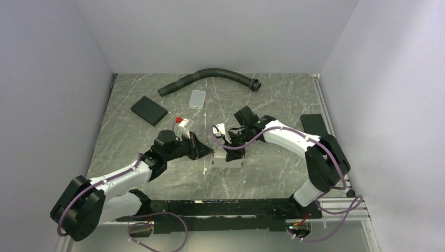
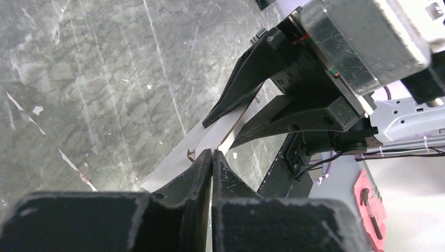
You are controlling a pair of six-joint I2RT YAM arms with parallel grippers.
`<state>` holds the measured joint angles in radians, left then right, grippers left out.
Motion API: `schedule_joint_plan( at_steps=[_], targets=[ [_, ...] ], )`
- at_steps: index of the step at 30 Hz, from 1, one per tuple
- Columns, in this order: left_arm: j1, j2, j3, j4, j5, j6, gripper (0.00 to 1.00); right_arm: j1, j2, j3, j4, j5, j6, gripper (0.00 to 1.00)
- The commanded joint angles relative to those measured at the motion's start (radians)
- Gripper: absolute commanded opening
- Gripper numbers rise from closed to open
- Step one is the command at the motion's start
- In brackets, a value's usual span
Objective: Fold the paper box
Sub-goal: Close the paper box at the center of the board.
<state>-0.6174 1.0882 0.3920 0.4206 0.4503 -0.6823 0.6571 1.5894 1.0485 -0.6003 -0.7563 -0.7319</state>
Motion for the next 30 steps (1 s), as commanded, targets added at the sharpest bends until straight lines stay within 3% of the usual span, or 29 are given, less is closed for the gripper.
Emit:
schedule_joint_plan(
  at_steps=[1, 22, 30],
  targets=[
    [-0.015, 0.027, 0.005, 0.088, 0.036, -0.032, 0.1, -0.001, -0.003, 0.046, 0.031, -0.011, 0.014, 0.06],
    [-0.031, 0.139, -0.011, 0.258, 0.021, -0.124, 0.11, 0.0, -0.003, 0.047, 0.025, -0.02, 0.01, 0.05],
    [-0.031, 0.193, -0.033, 0.407, 0.01, -0.236, 0.11, -0.001, -0.005, 0.045, 0.025, -0.022, 0.006, 0.05]
  ],
)
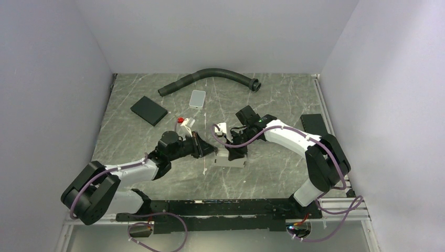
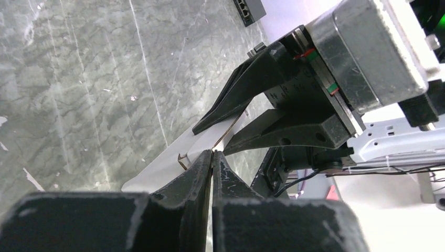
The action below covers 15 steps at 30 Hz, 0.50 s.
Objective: Fold the paper box
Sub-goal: Close the paper box at the center of the board.
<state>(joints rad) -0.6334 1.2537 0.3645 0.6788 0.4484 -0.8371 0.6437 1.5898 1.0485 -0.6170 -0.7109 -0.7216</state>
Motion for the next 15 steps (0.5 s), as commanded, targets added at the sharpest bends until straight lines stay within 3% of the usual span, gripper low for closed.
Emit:
schedule_joint_plan(
  at_steps=[1, 6, 15],
  targets=[
    [-0.015, 0.033, -0.007, 0.164, 0.013, -0.1, 0.11, 0.012, -0.005, 0.045, 0.043, -0.067, -0.003, 0.05],
    [-0.014, 0.039, -0.029, 0.217, 0.004, -0.167, 0.11, 0.005, -0.007, 0.045, 0.043, -0.075, 0.0, 0.05],
    [-0.013, -0.089, -0.047, -0.009, -0.032, -0.056, 0.12, -0.004, -0.016, 0.038, 0.039, -0.073, -0.019, 0.04]
  ],
)
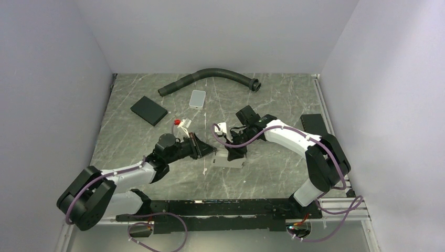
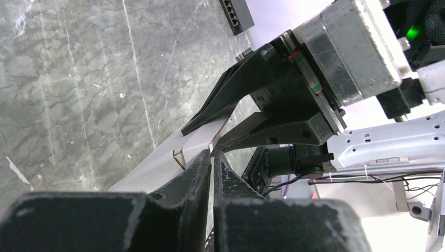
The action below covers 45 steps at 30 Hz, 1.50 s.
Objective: Fold the paper box
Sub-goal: Close the paper box at the center of the board.
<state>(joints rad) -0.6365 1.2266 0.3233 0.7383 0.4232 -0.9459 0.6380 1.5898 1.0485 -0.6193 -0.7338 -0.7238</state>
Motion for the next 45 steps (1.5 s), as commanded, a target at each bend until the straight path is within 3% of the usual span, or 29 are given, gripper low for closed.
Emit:
schedule_joint_plan(
  at_steps=[1, 16, 29, 45],
  targets=[
    [-0.01, -0.069, -0.007, -0.082, -0.007, 0.06, 0.12, 0.002, -0.016, 0.038, 0.04, -0.048, -0.02, 0.04],
    [-0.011, 0.099, -0.011, 0.137, 0.063, -0.024, 0.1, 0.029, -0.035, 0.007, 0.083, 0.015, -0.025, 0.04],
    [-0.011, 0.003, -0.012, -0.092, -0.016, 0.07, 0.1, 0.054, -0.023, -0.005, 0.1, 0.096, -0.043, 0.04],
    [0.0, 0.005, -0.033, -0.118, -0.029, 0.093, 0.1, 0.121, -0.012, -0.025, 0.158, 0.265, -0.039, 0.05]
  ],
)
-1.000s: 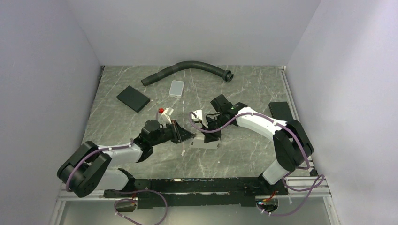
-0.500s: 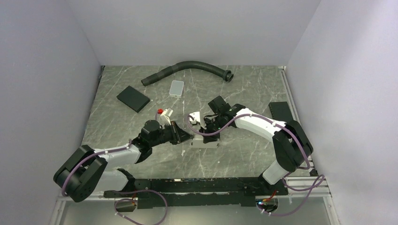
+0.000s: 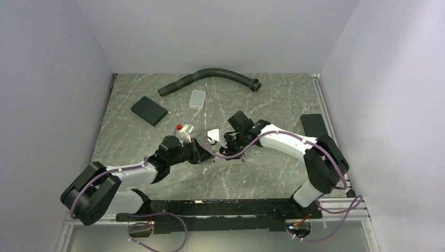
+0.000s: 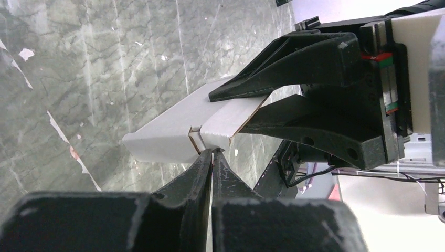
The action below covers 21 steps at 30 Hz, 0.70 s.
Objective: Fold the paper box
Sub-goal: Close the paper box at the center of the board.
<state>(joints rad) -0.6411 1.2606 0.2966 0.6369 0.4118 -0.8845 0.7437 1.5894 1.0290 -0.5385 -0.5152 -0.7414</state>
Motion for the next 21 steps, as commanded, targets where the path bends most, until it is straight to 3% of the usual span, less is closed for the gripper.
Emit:
schedule_joint_plan(
  at_steps=[1, 21],
  targets=[
    [0.005, -0.039, -0.006, -0.029, -0.021, 0.036, 0.1, 0.018, -0.012, -0.007, 0.079, 0.052, -0.023, 0.05],
    [0.04, -0.102, -0.003, -0.111, -0.013, 0.064, 0.1, 0.034, 0.015, -0.026, 0.097, 0.127, -0.053, 0.08]
  ],
)
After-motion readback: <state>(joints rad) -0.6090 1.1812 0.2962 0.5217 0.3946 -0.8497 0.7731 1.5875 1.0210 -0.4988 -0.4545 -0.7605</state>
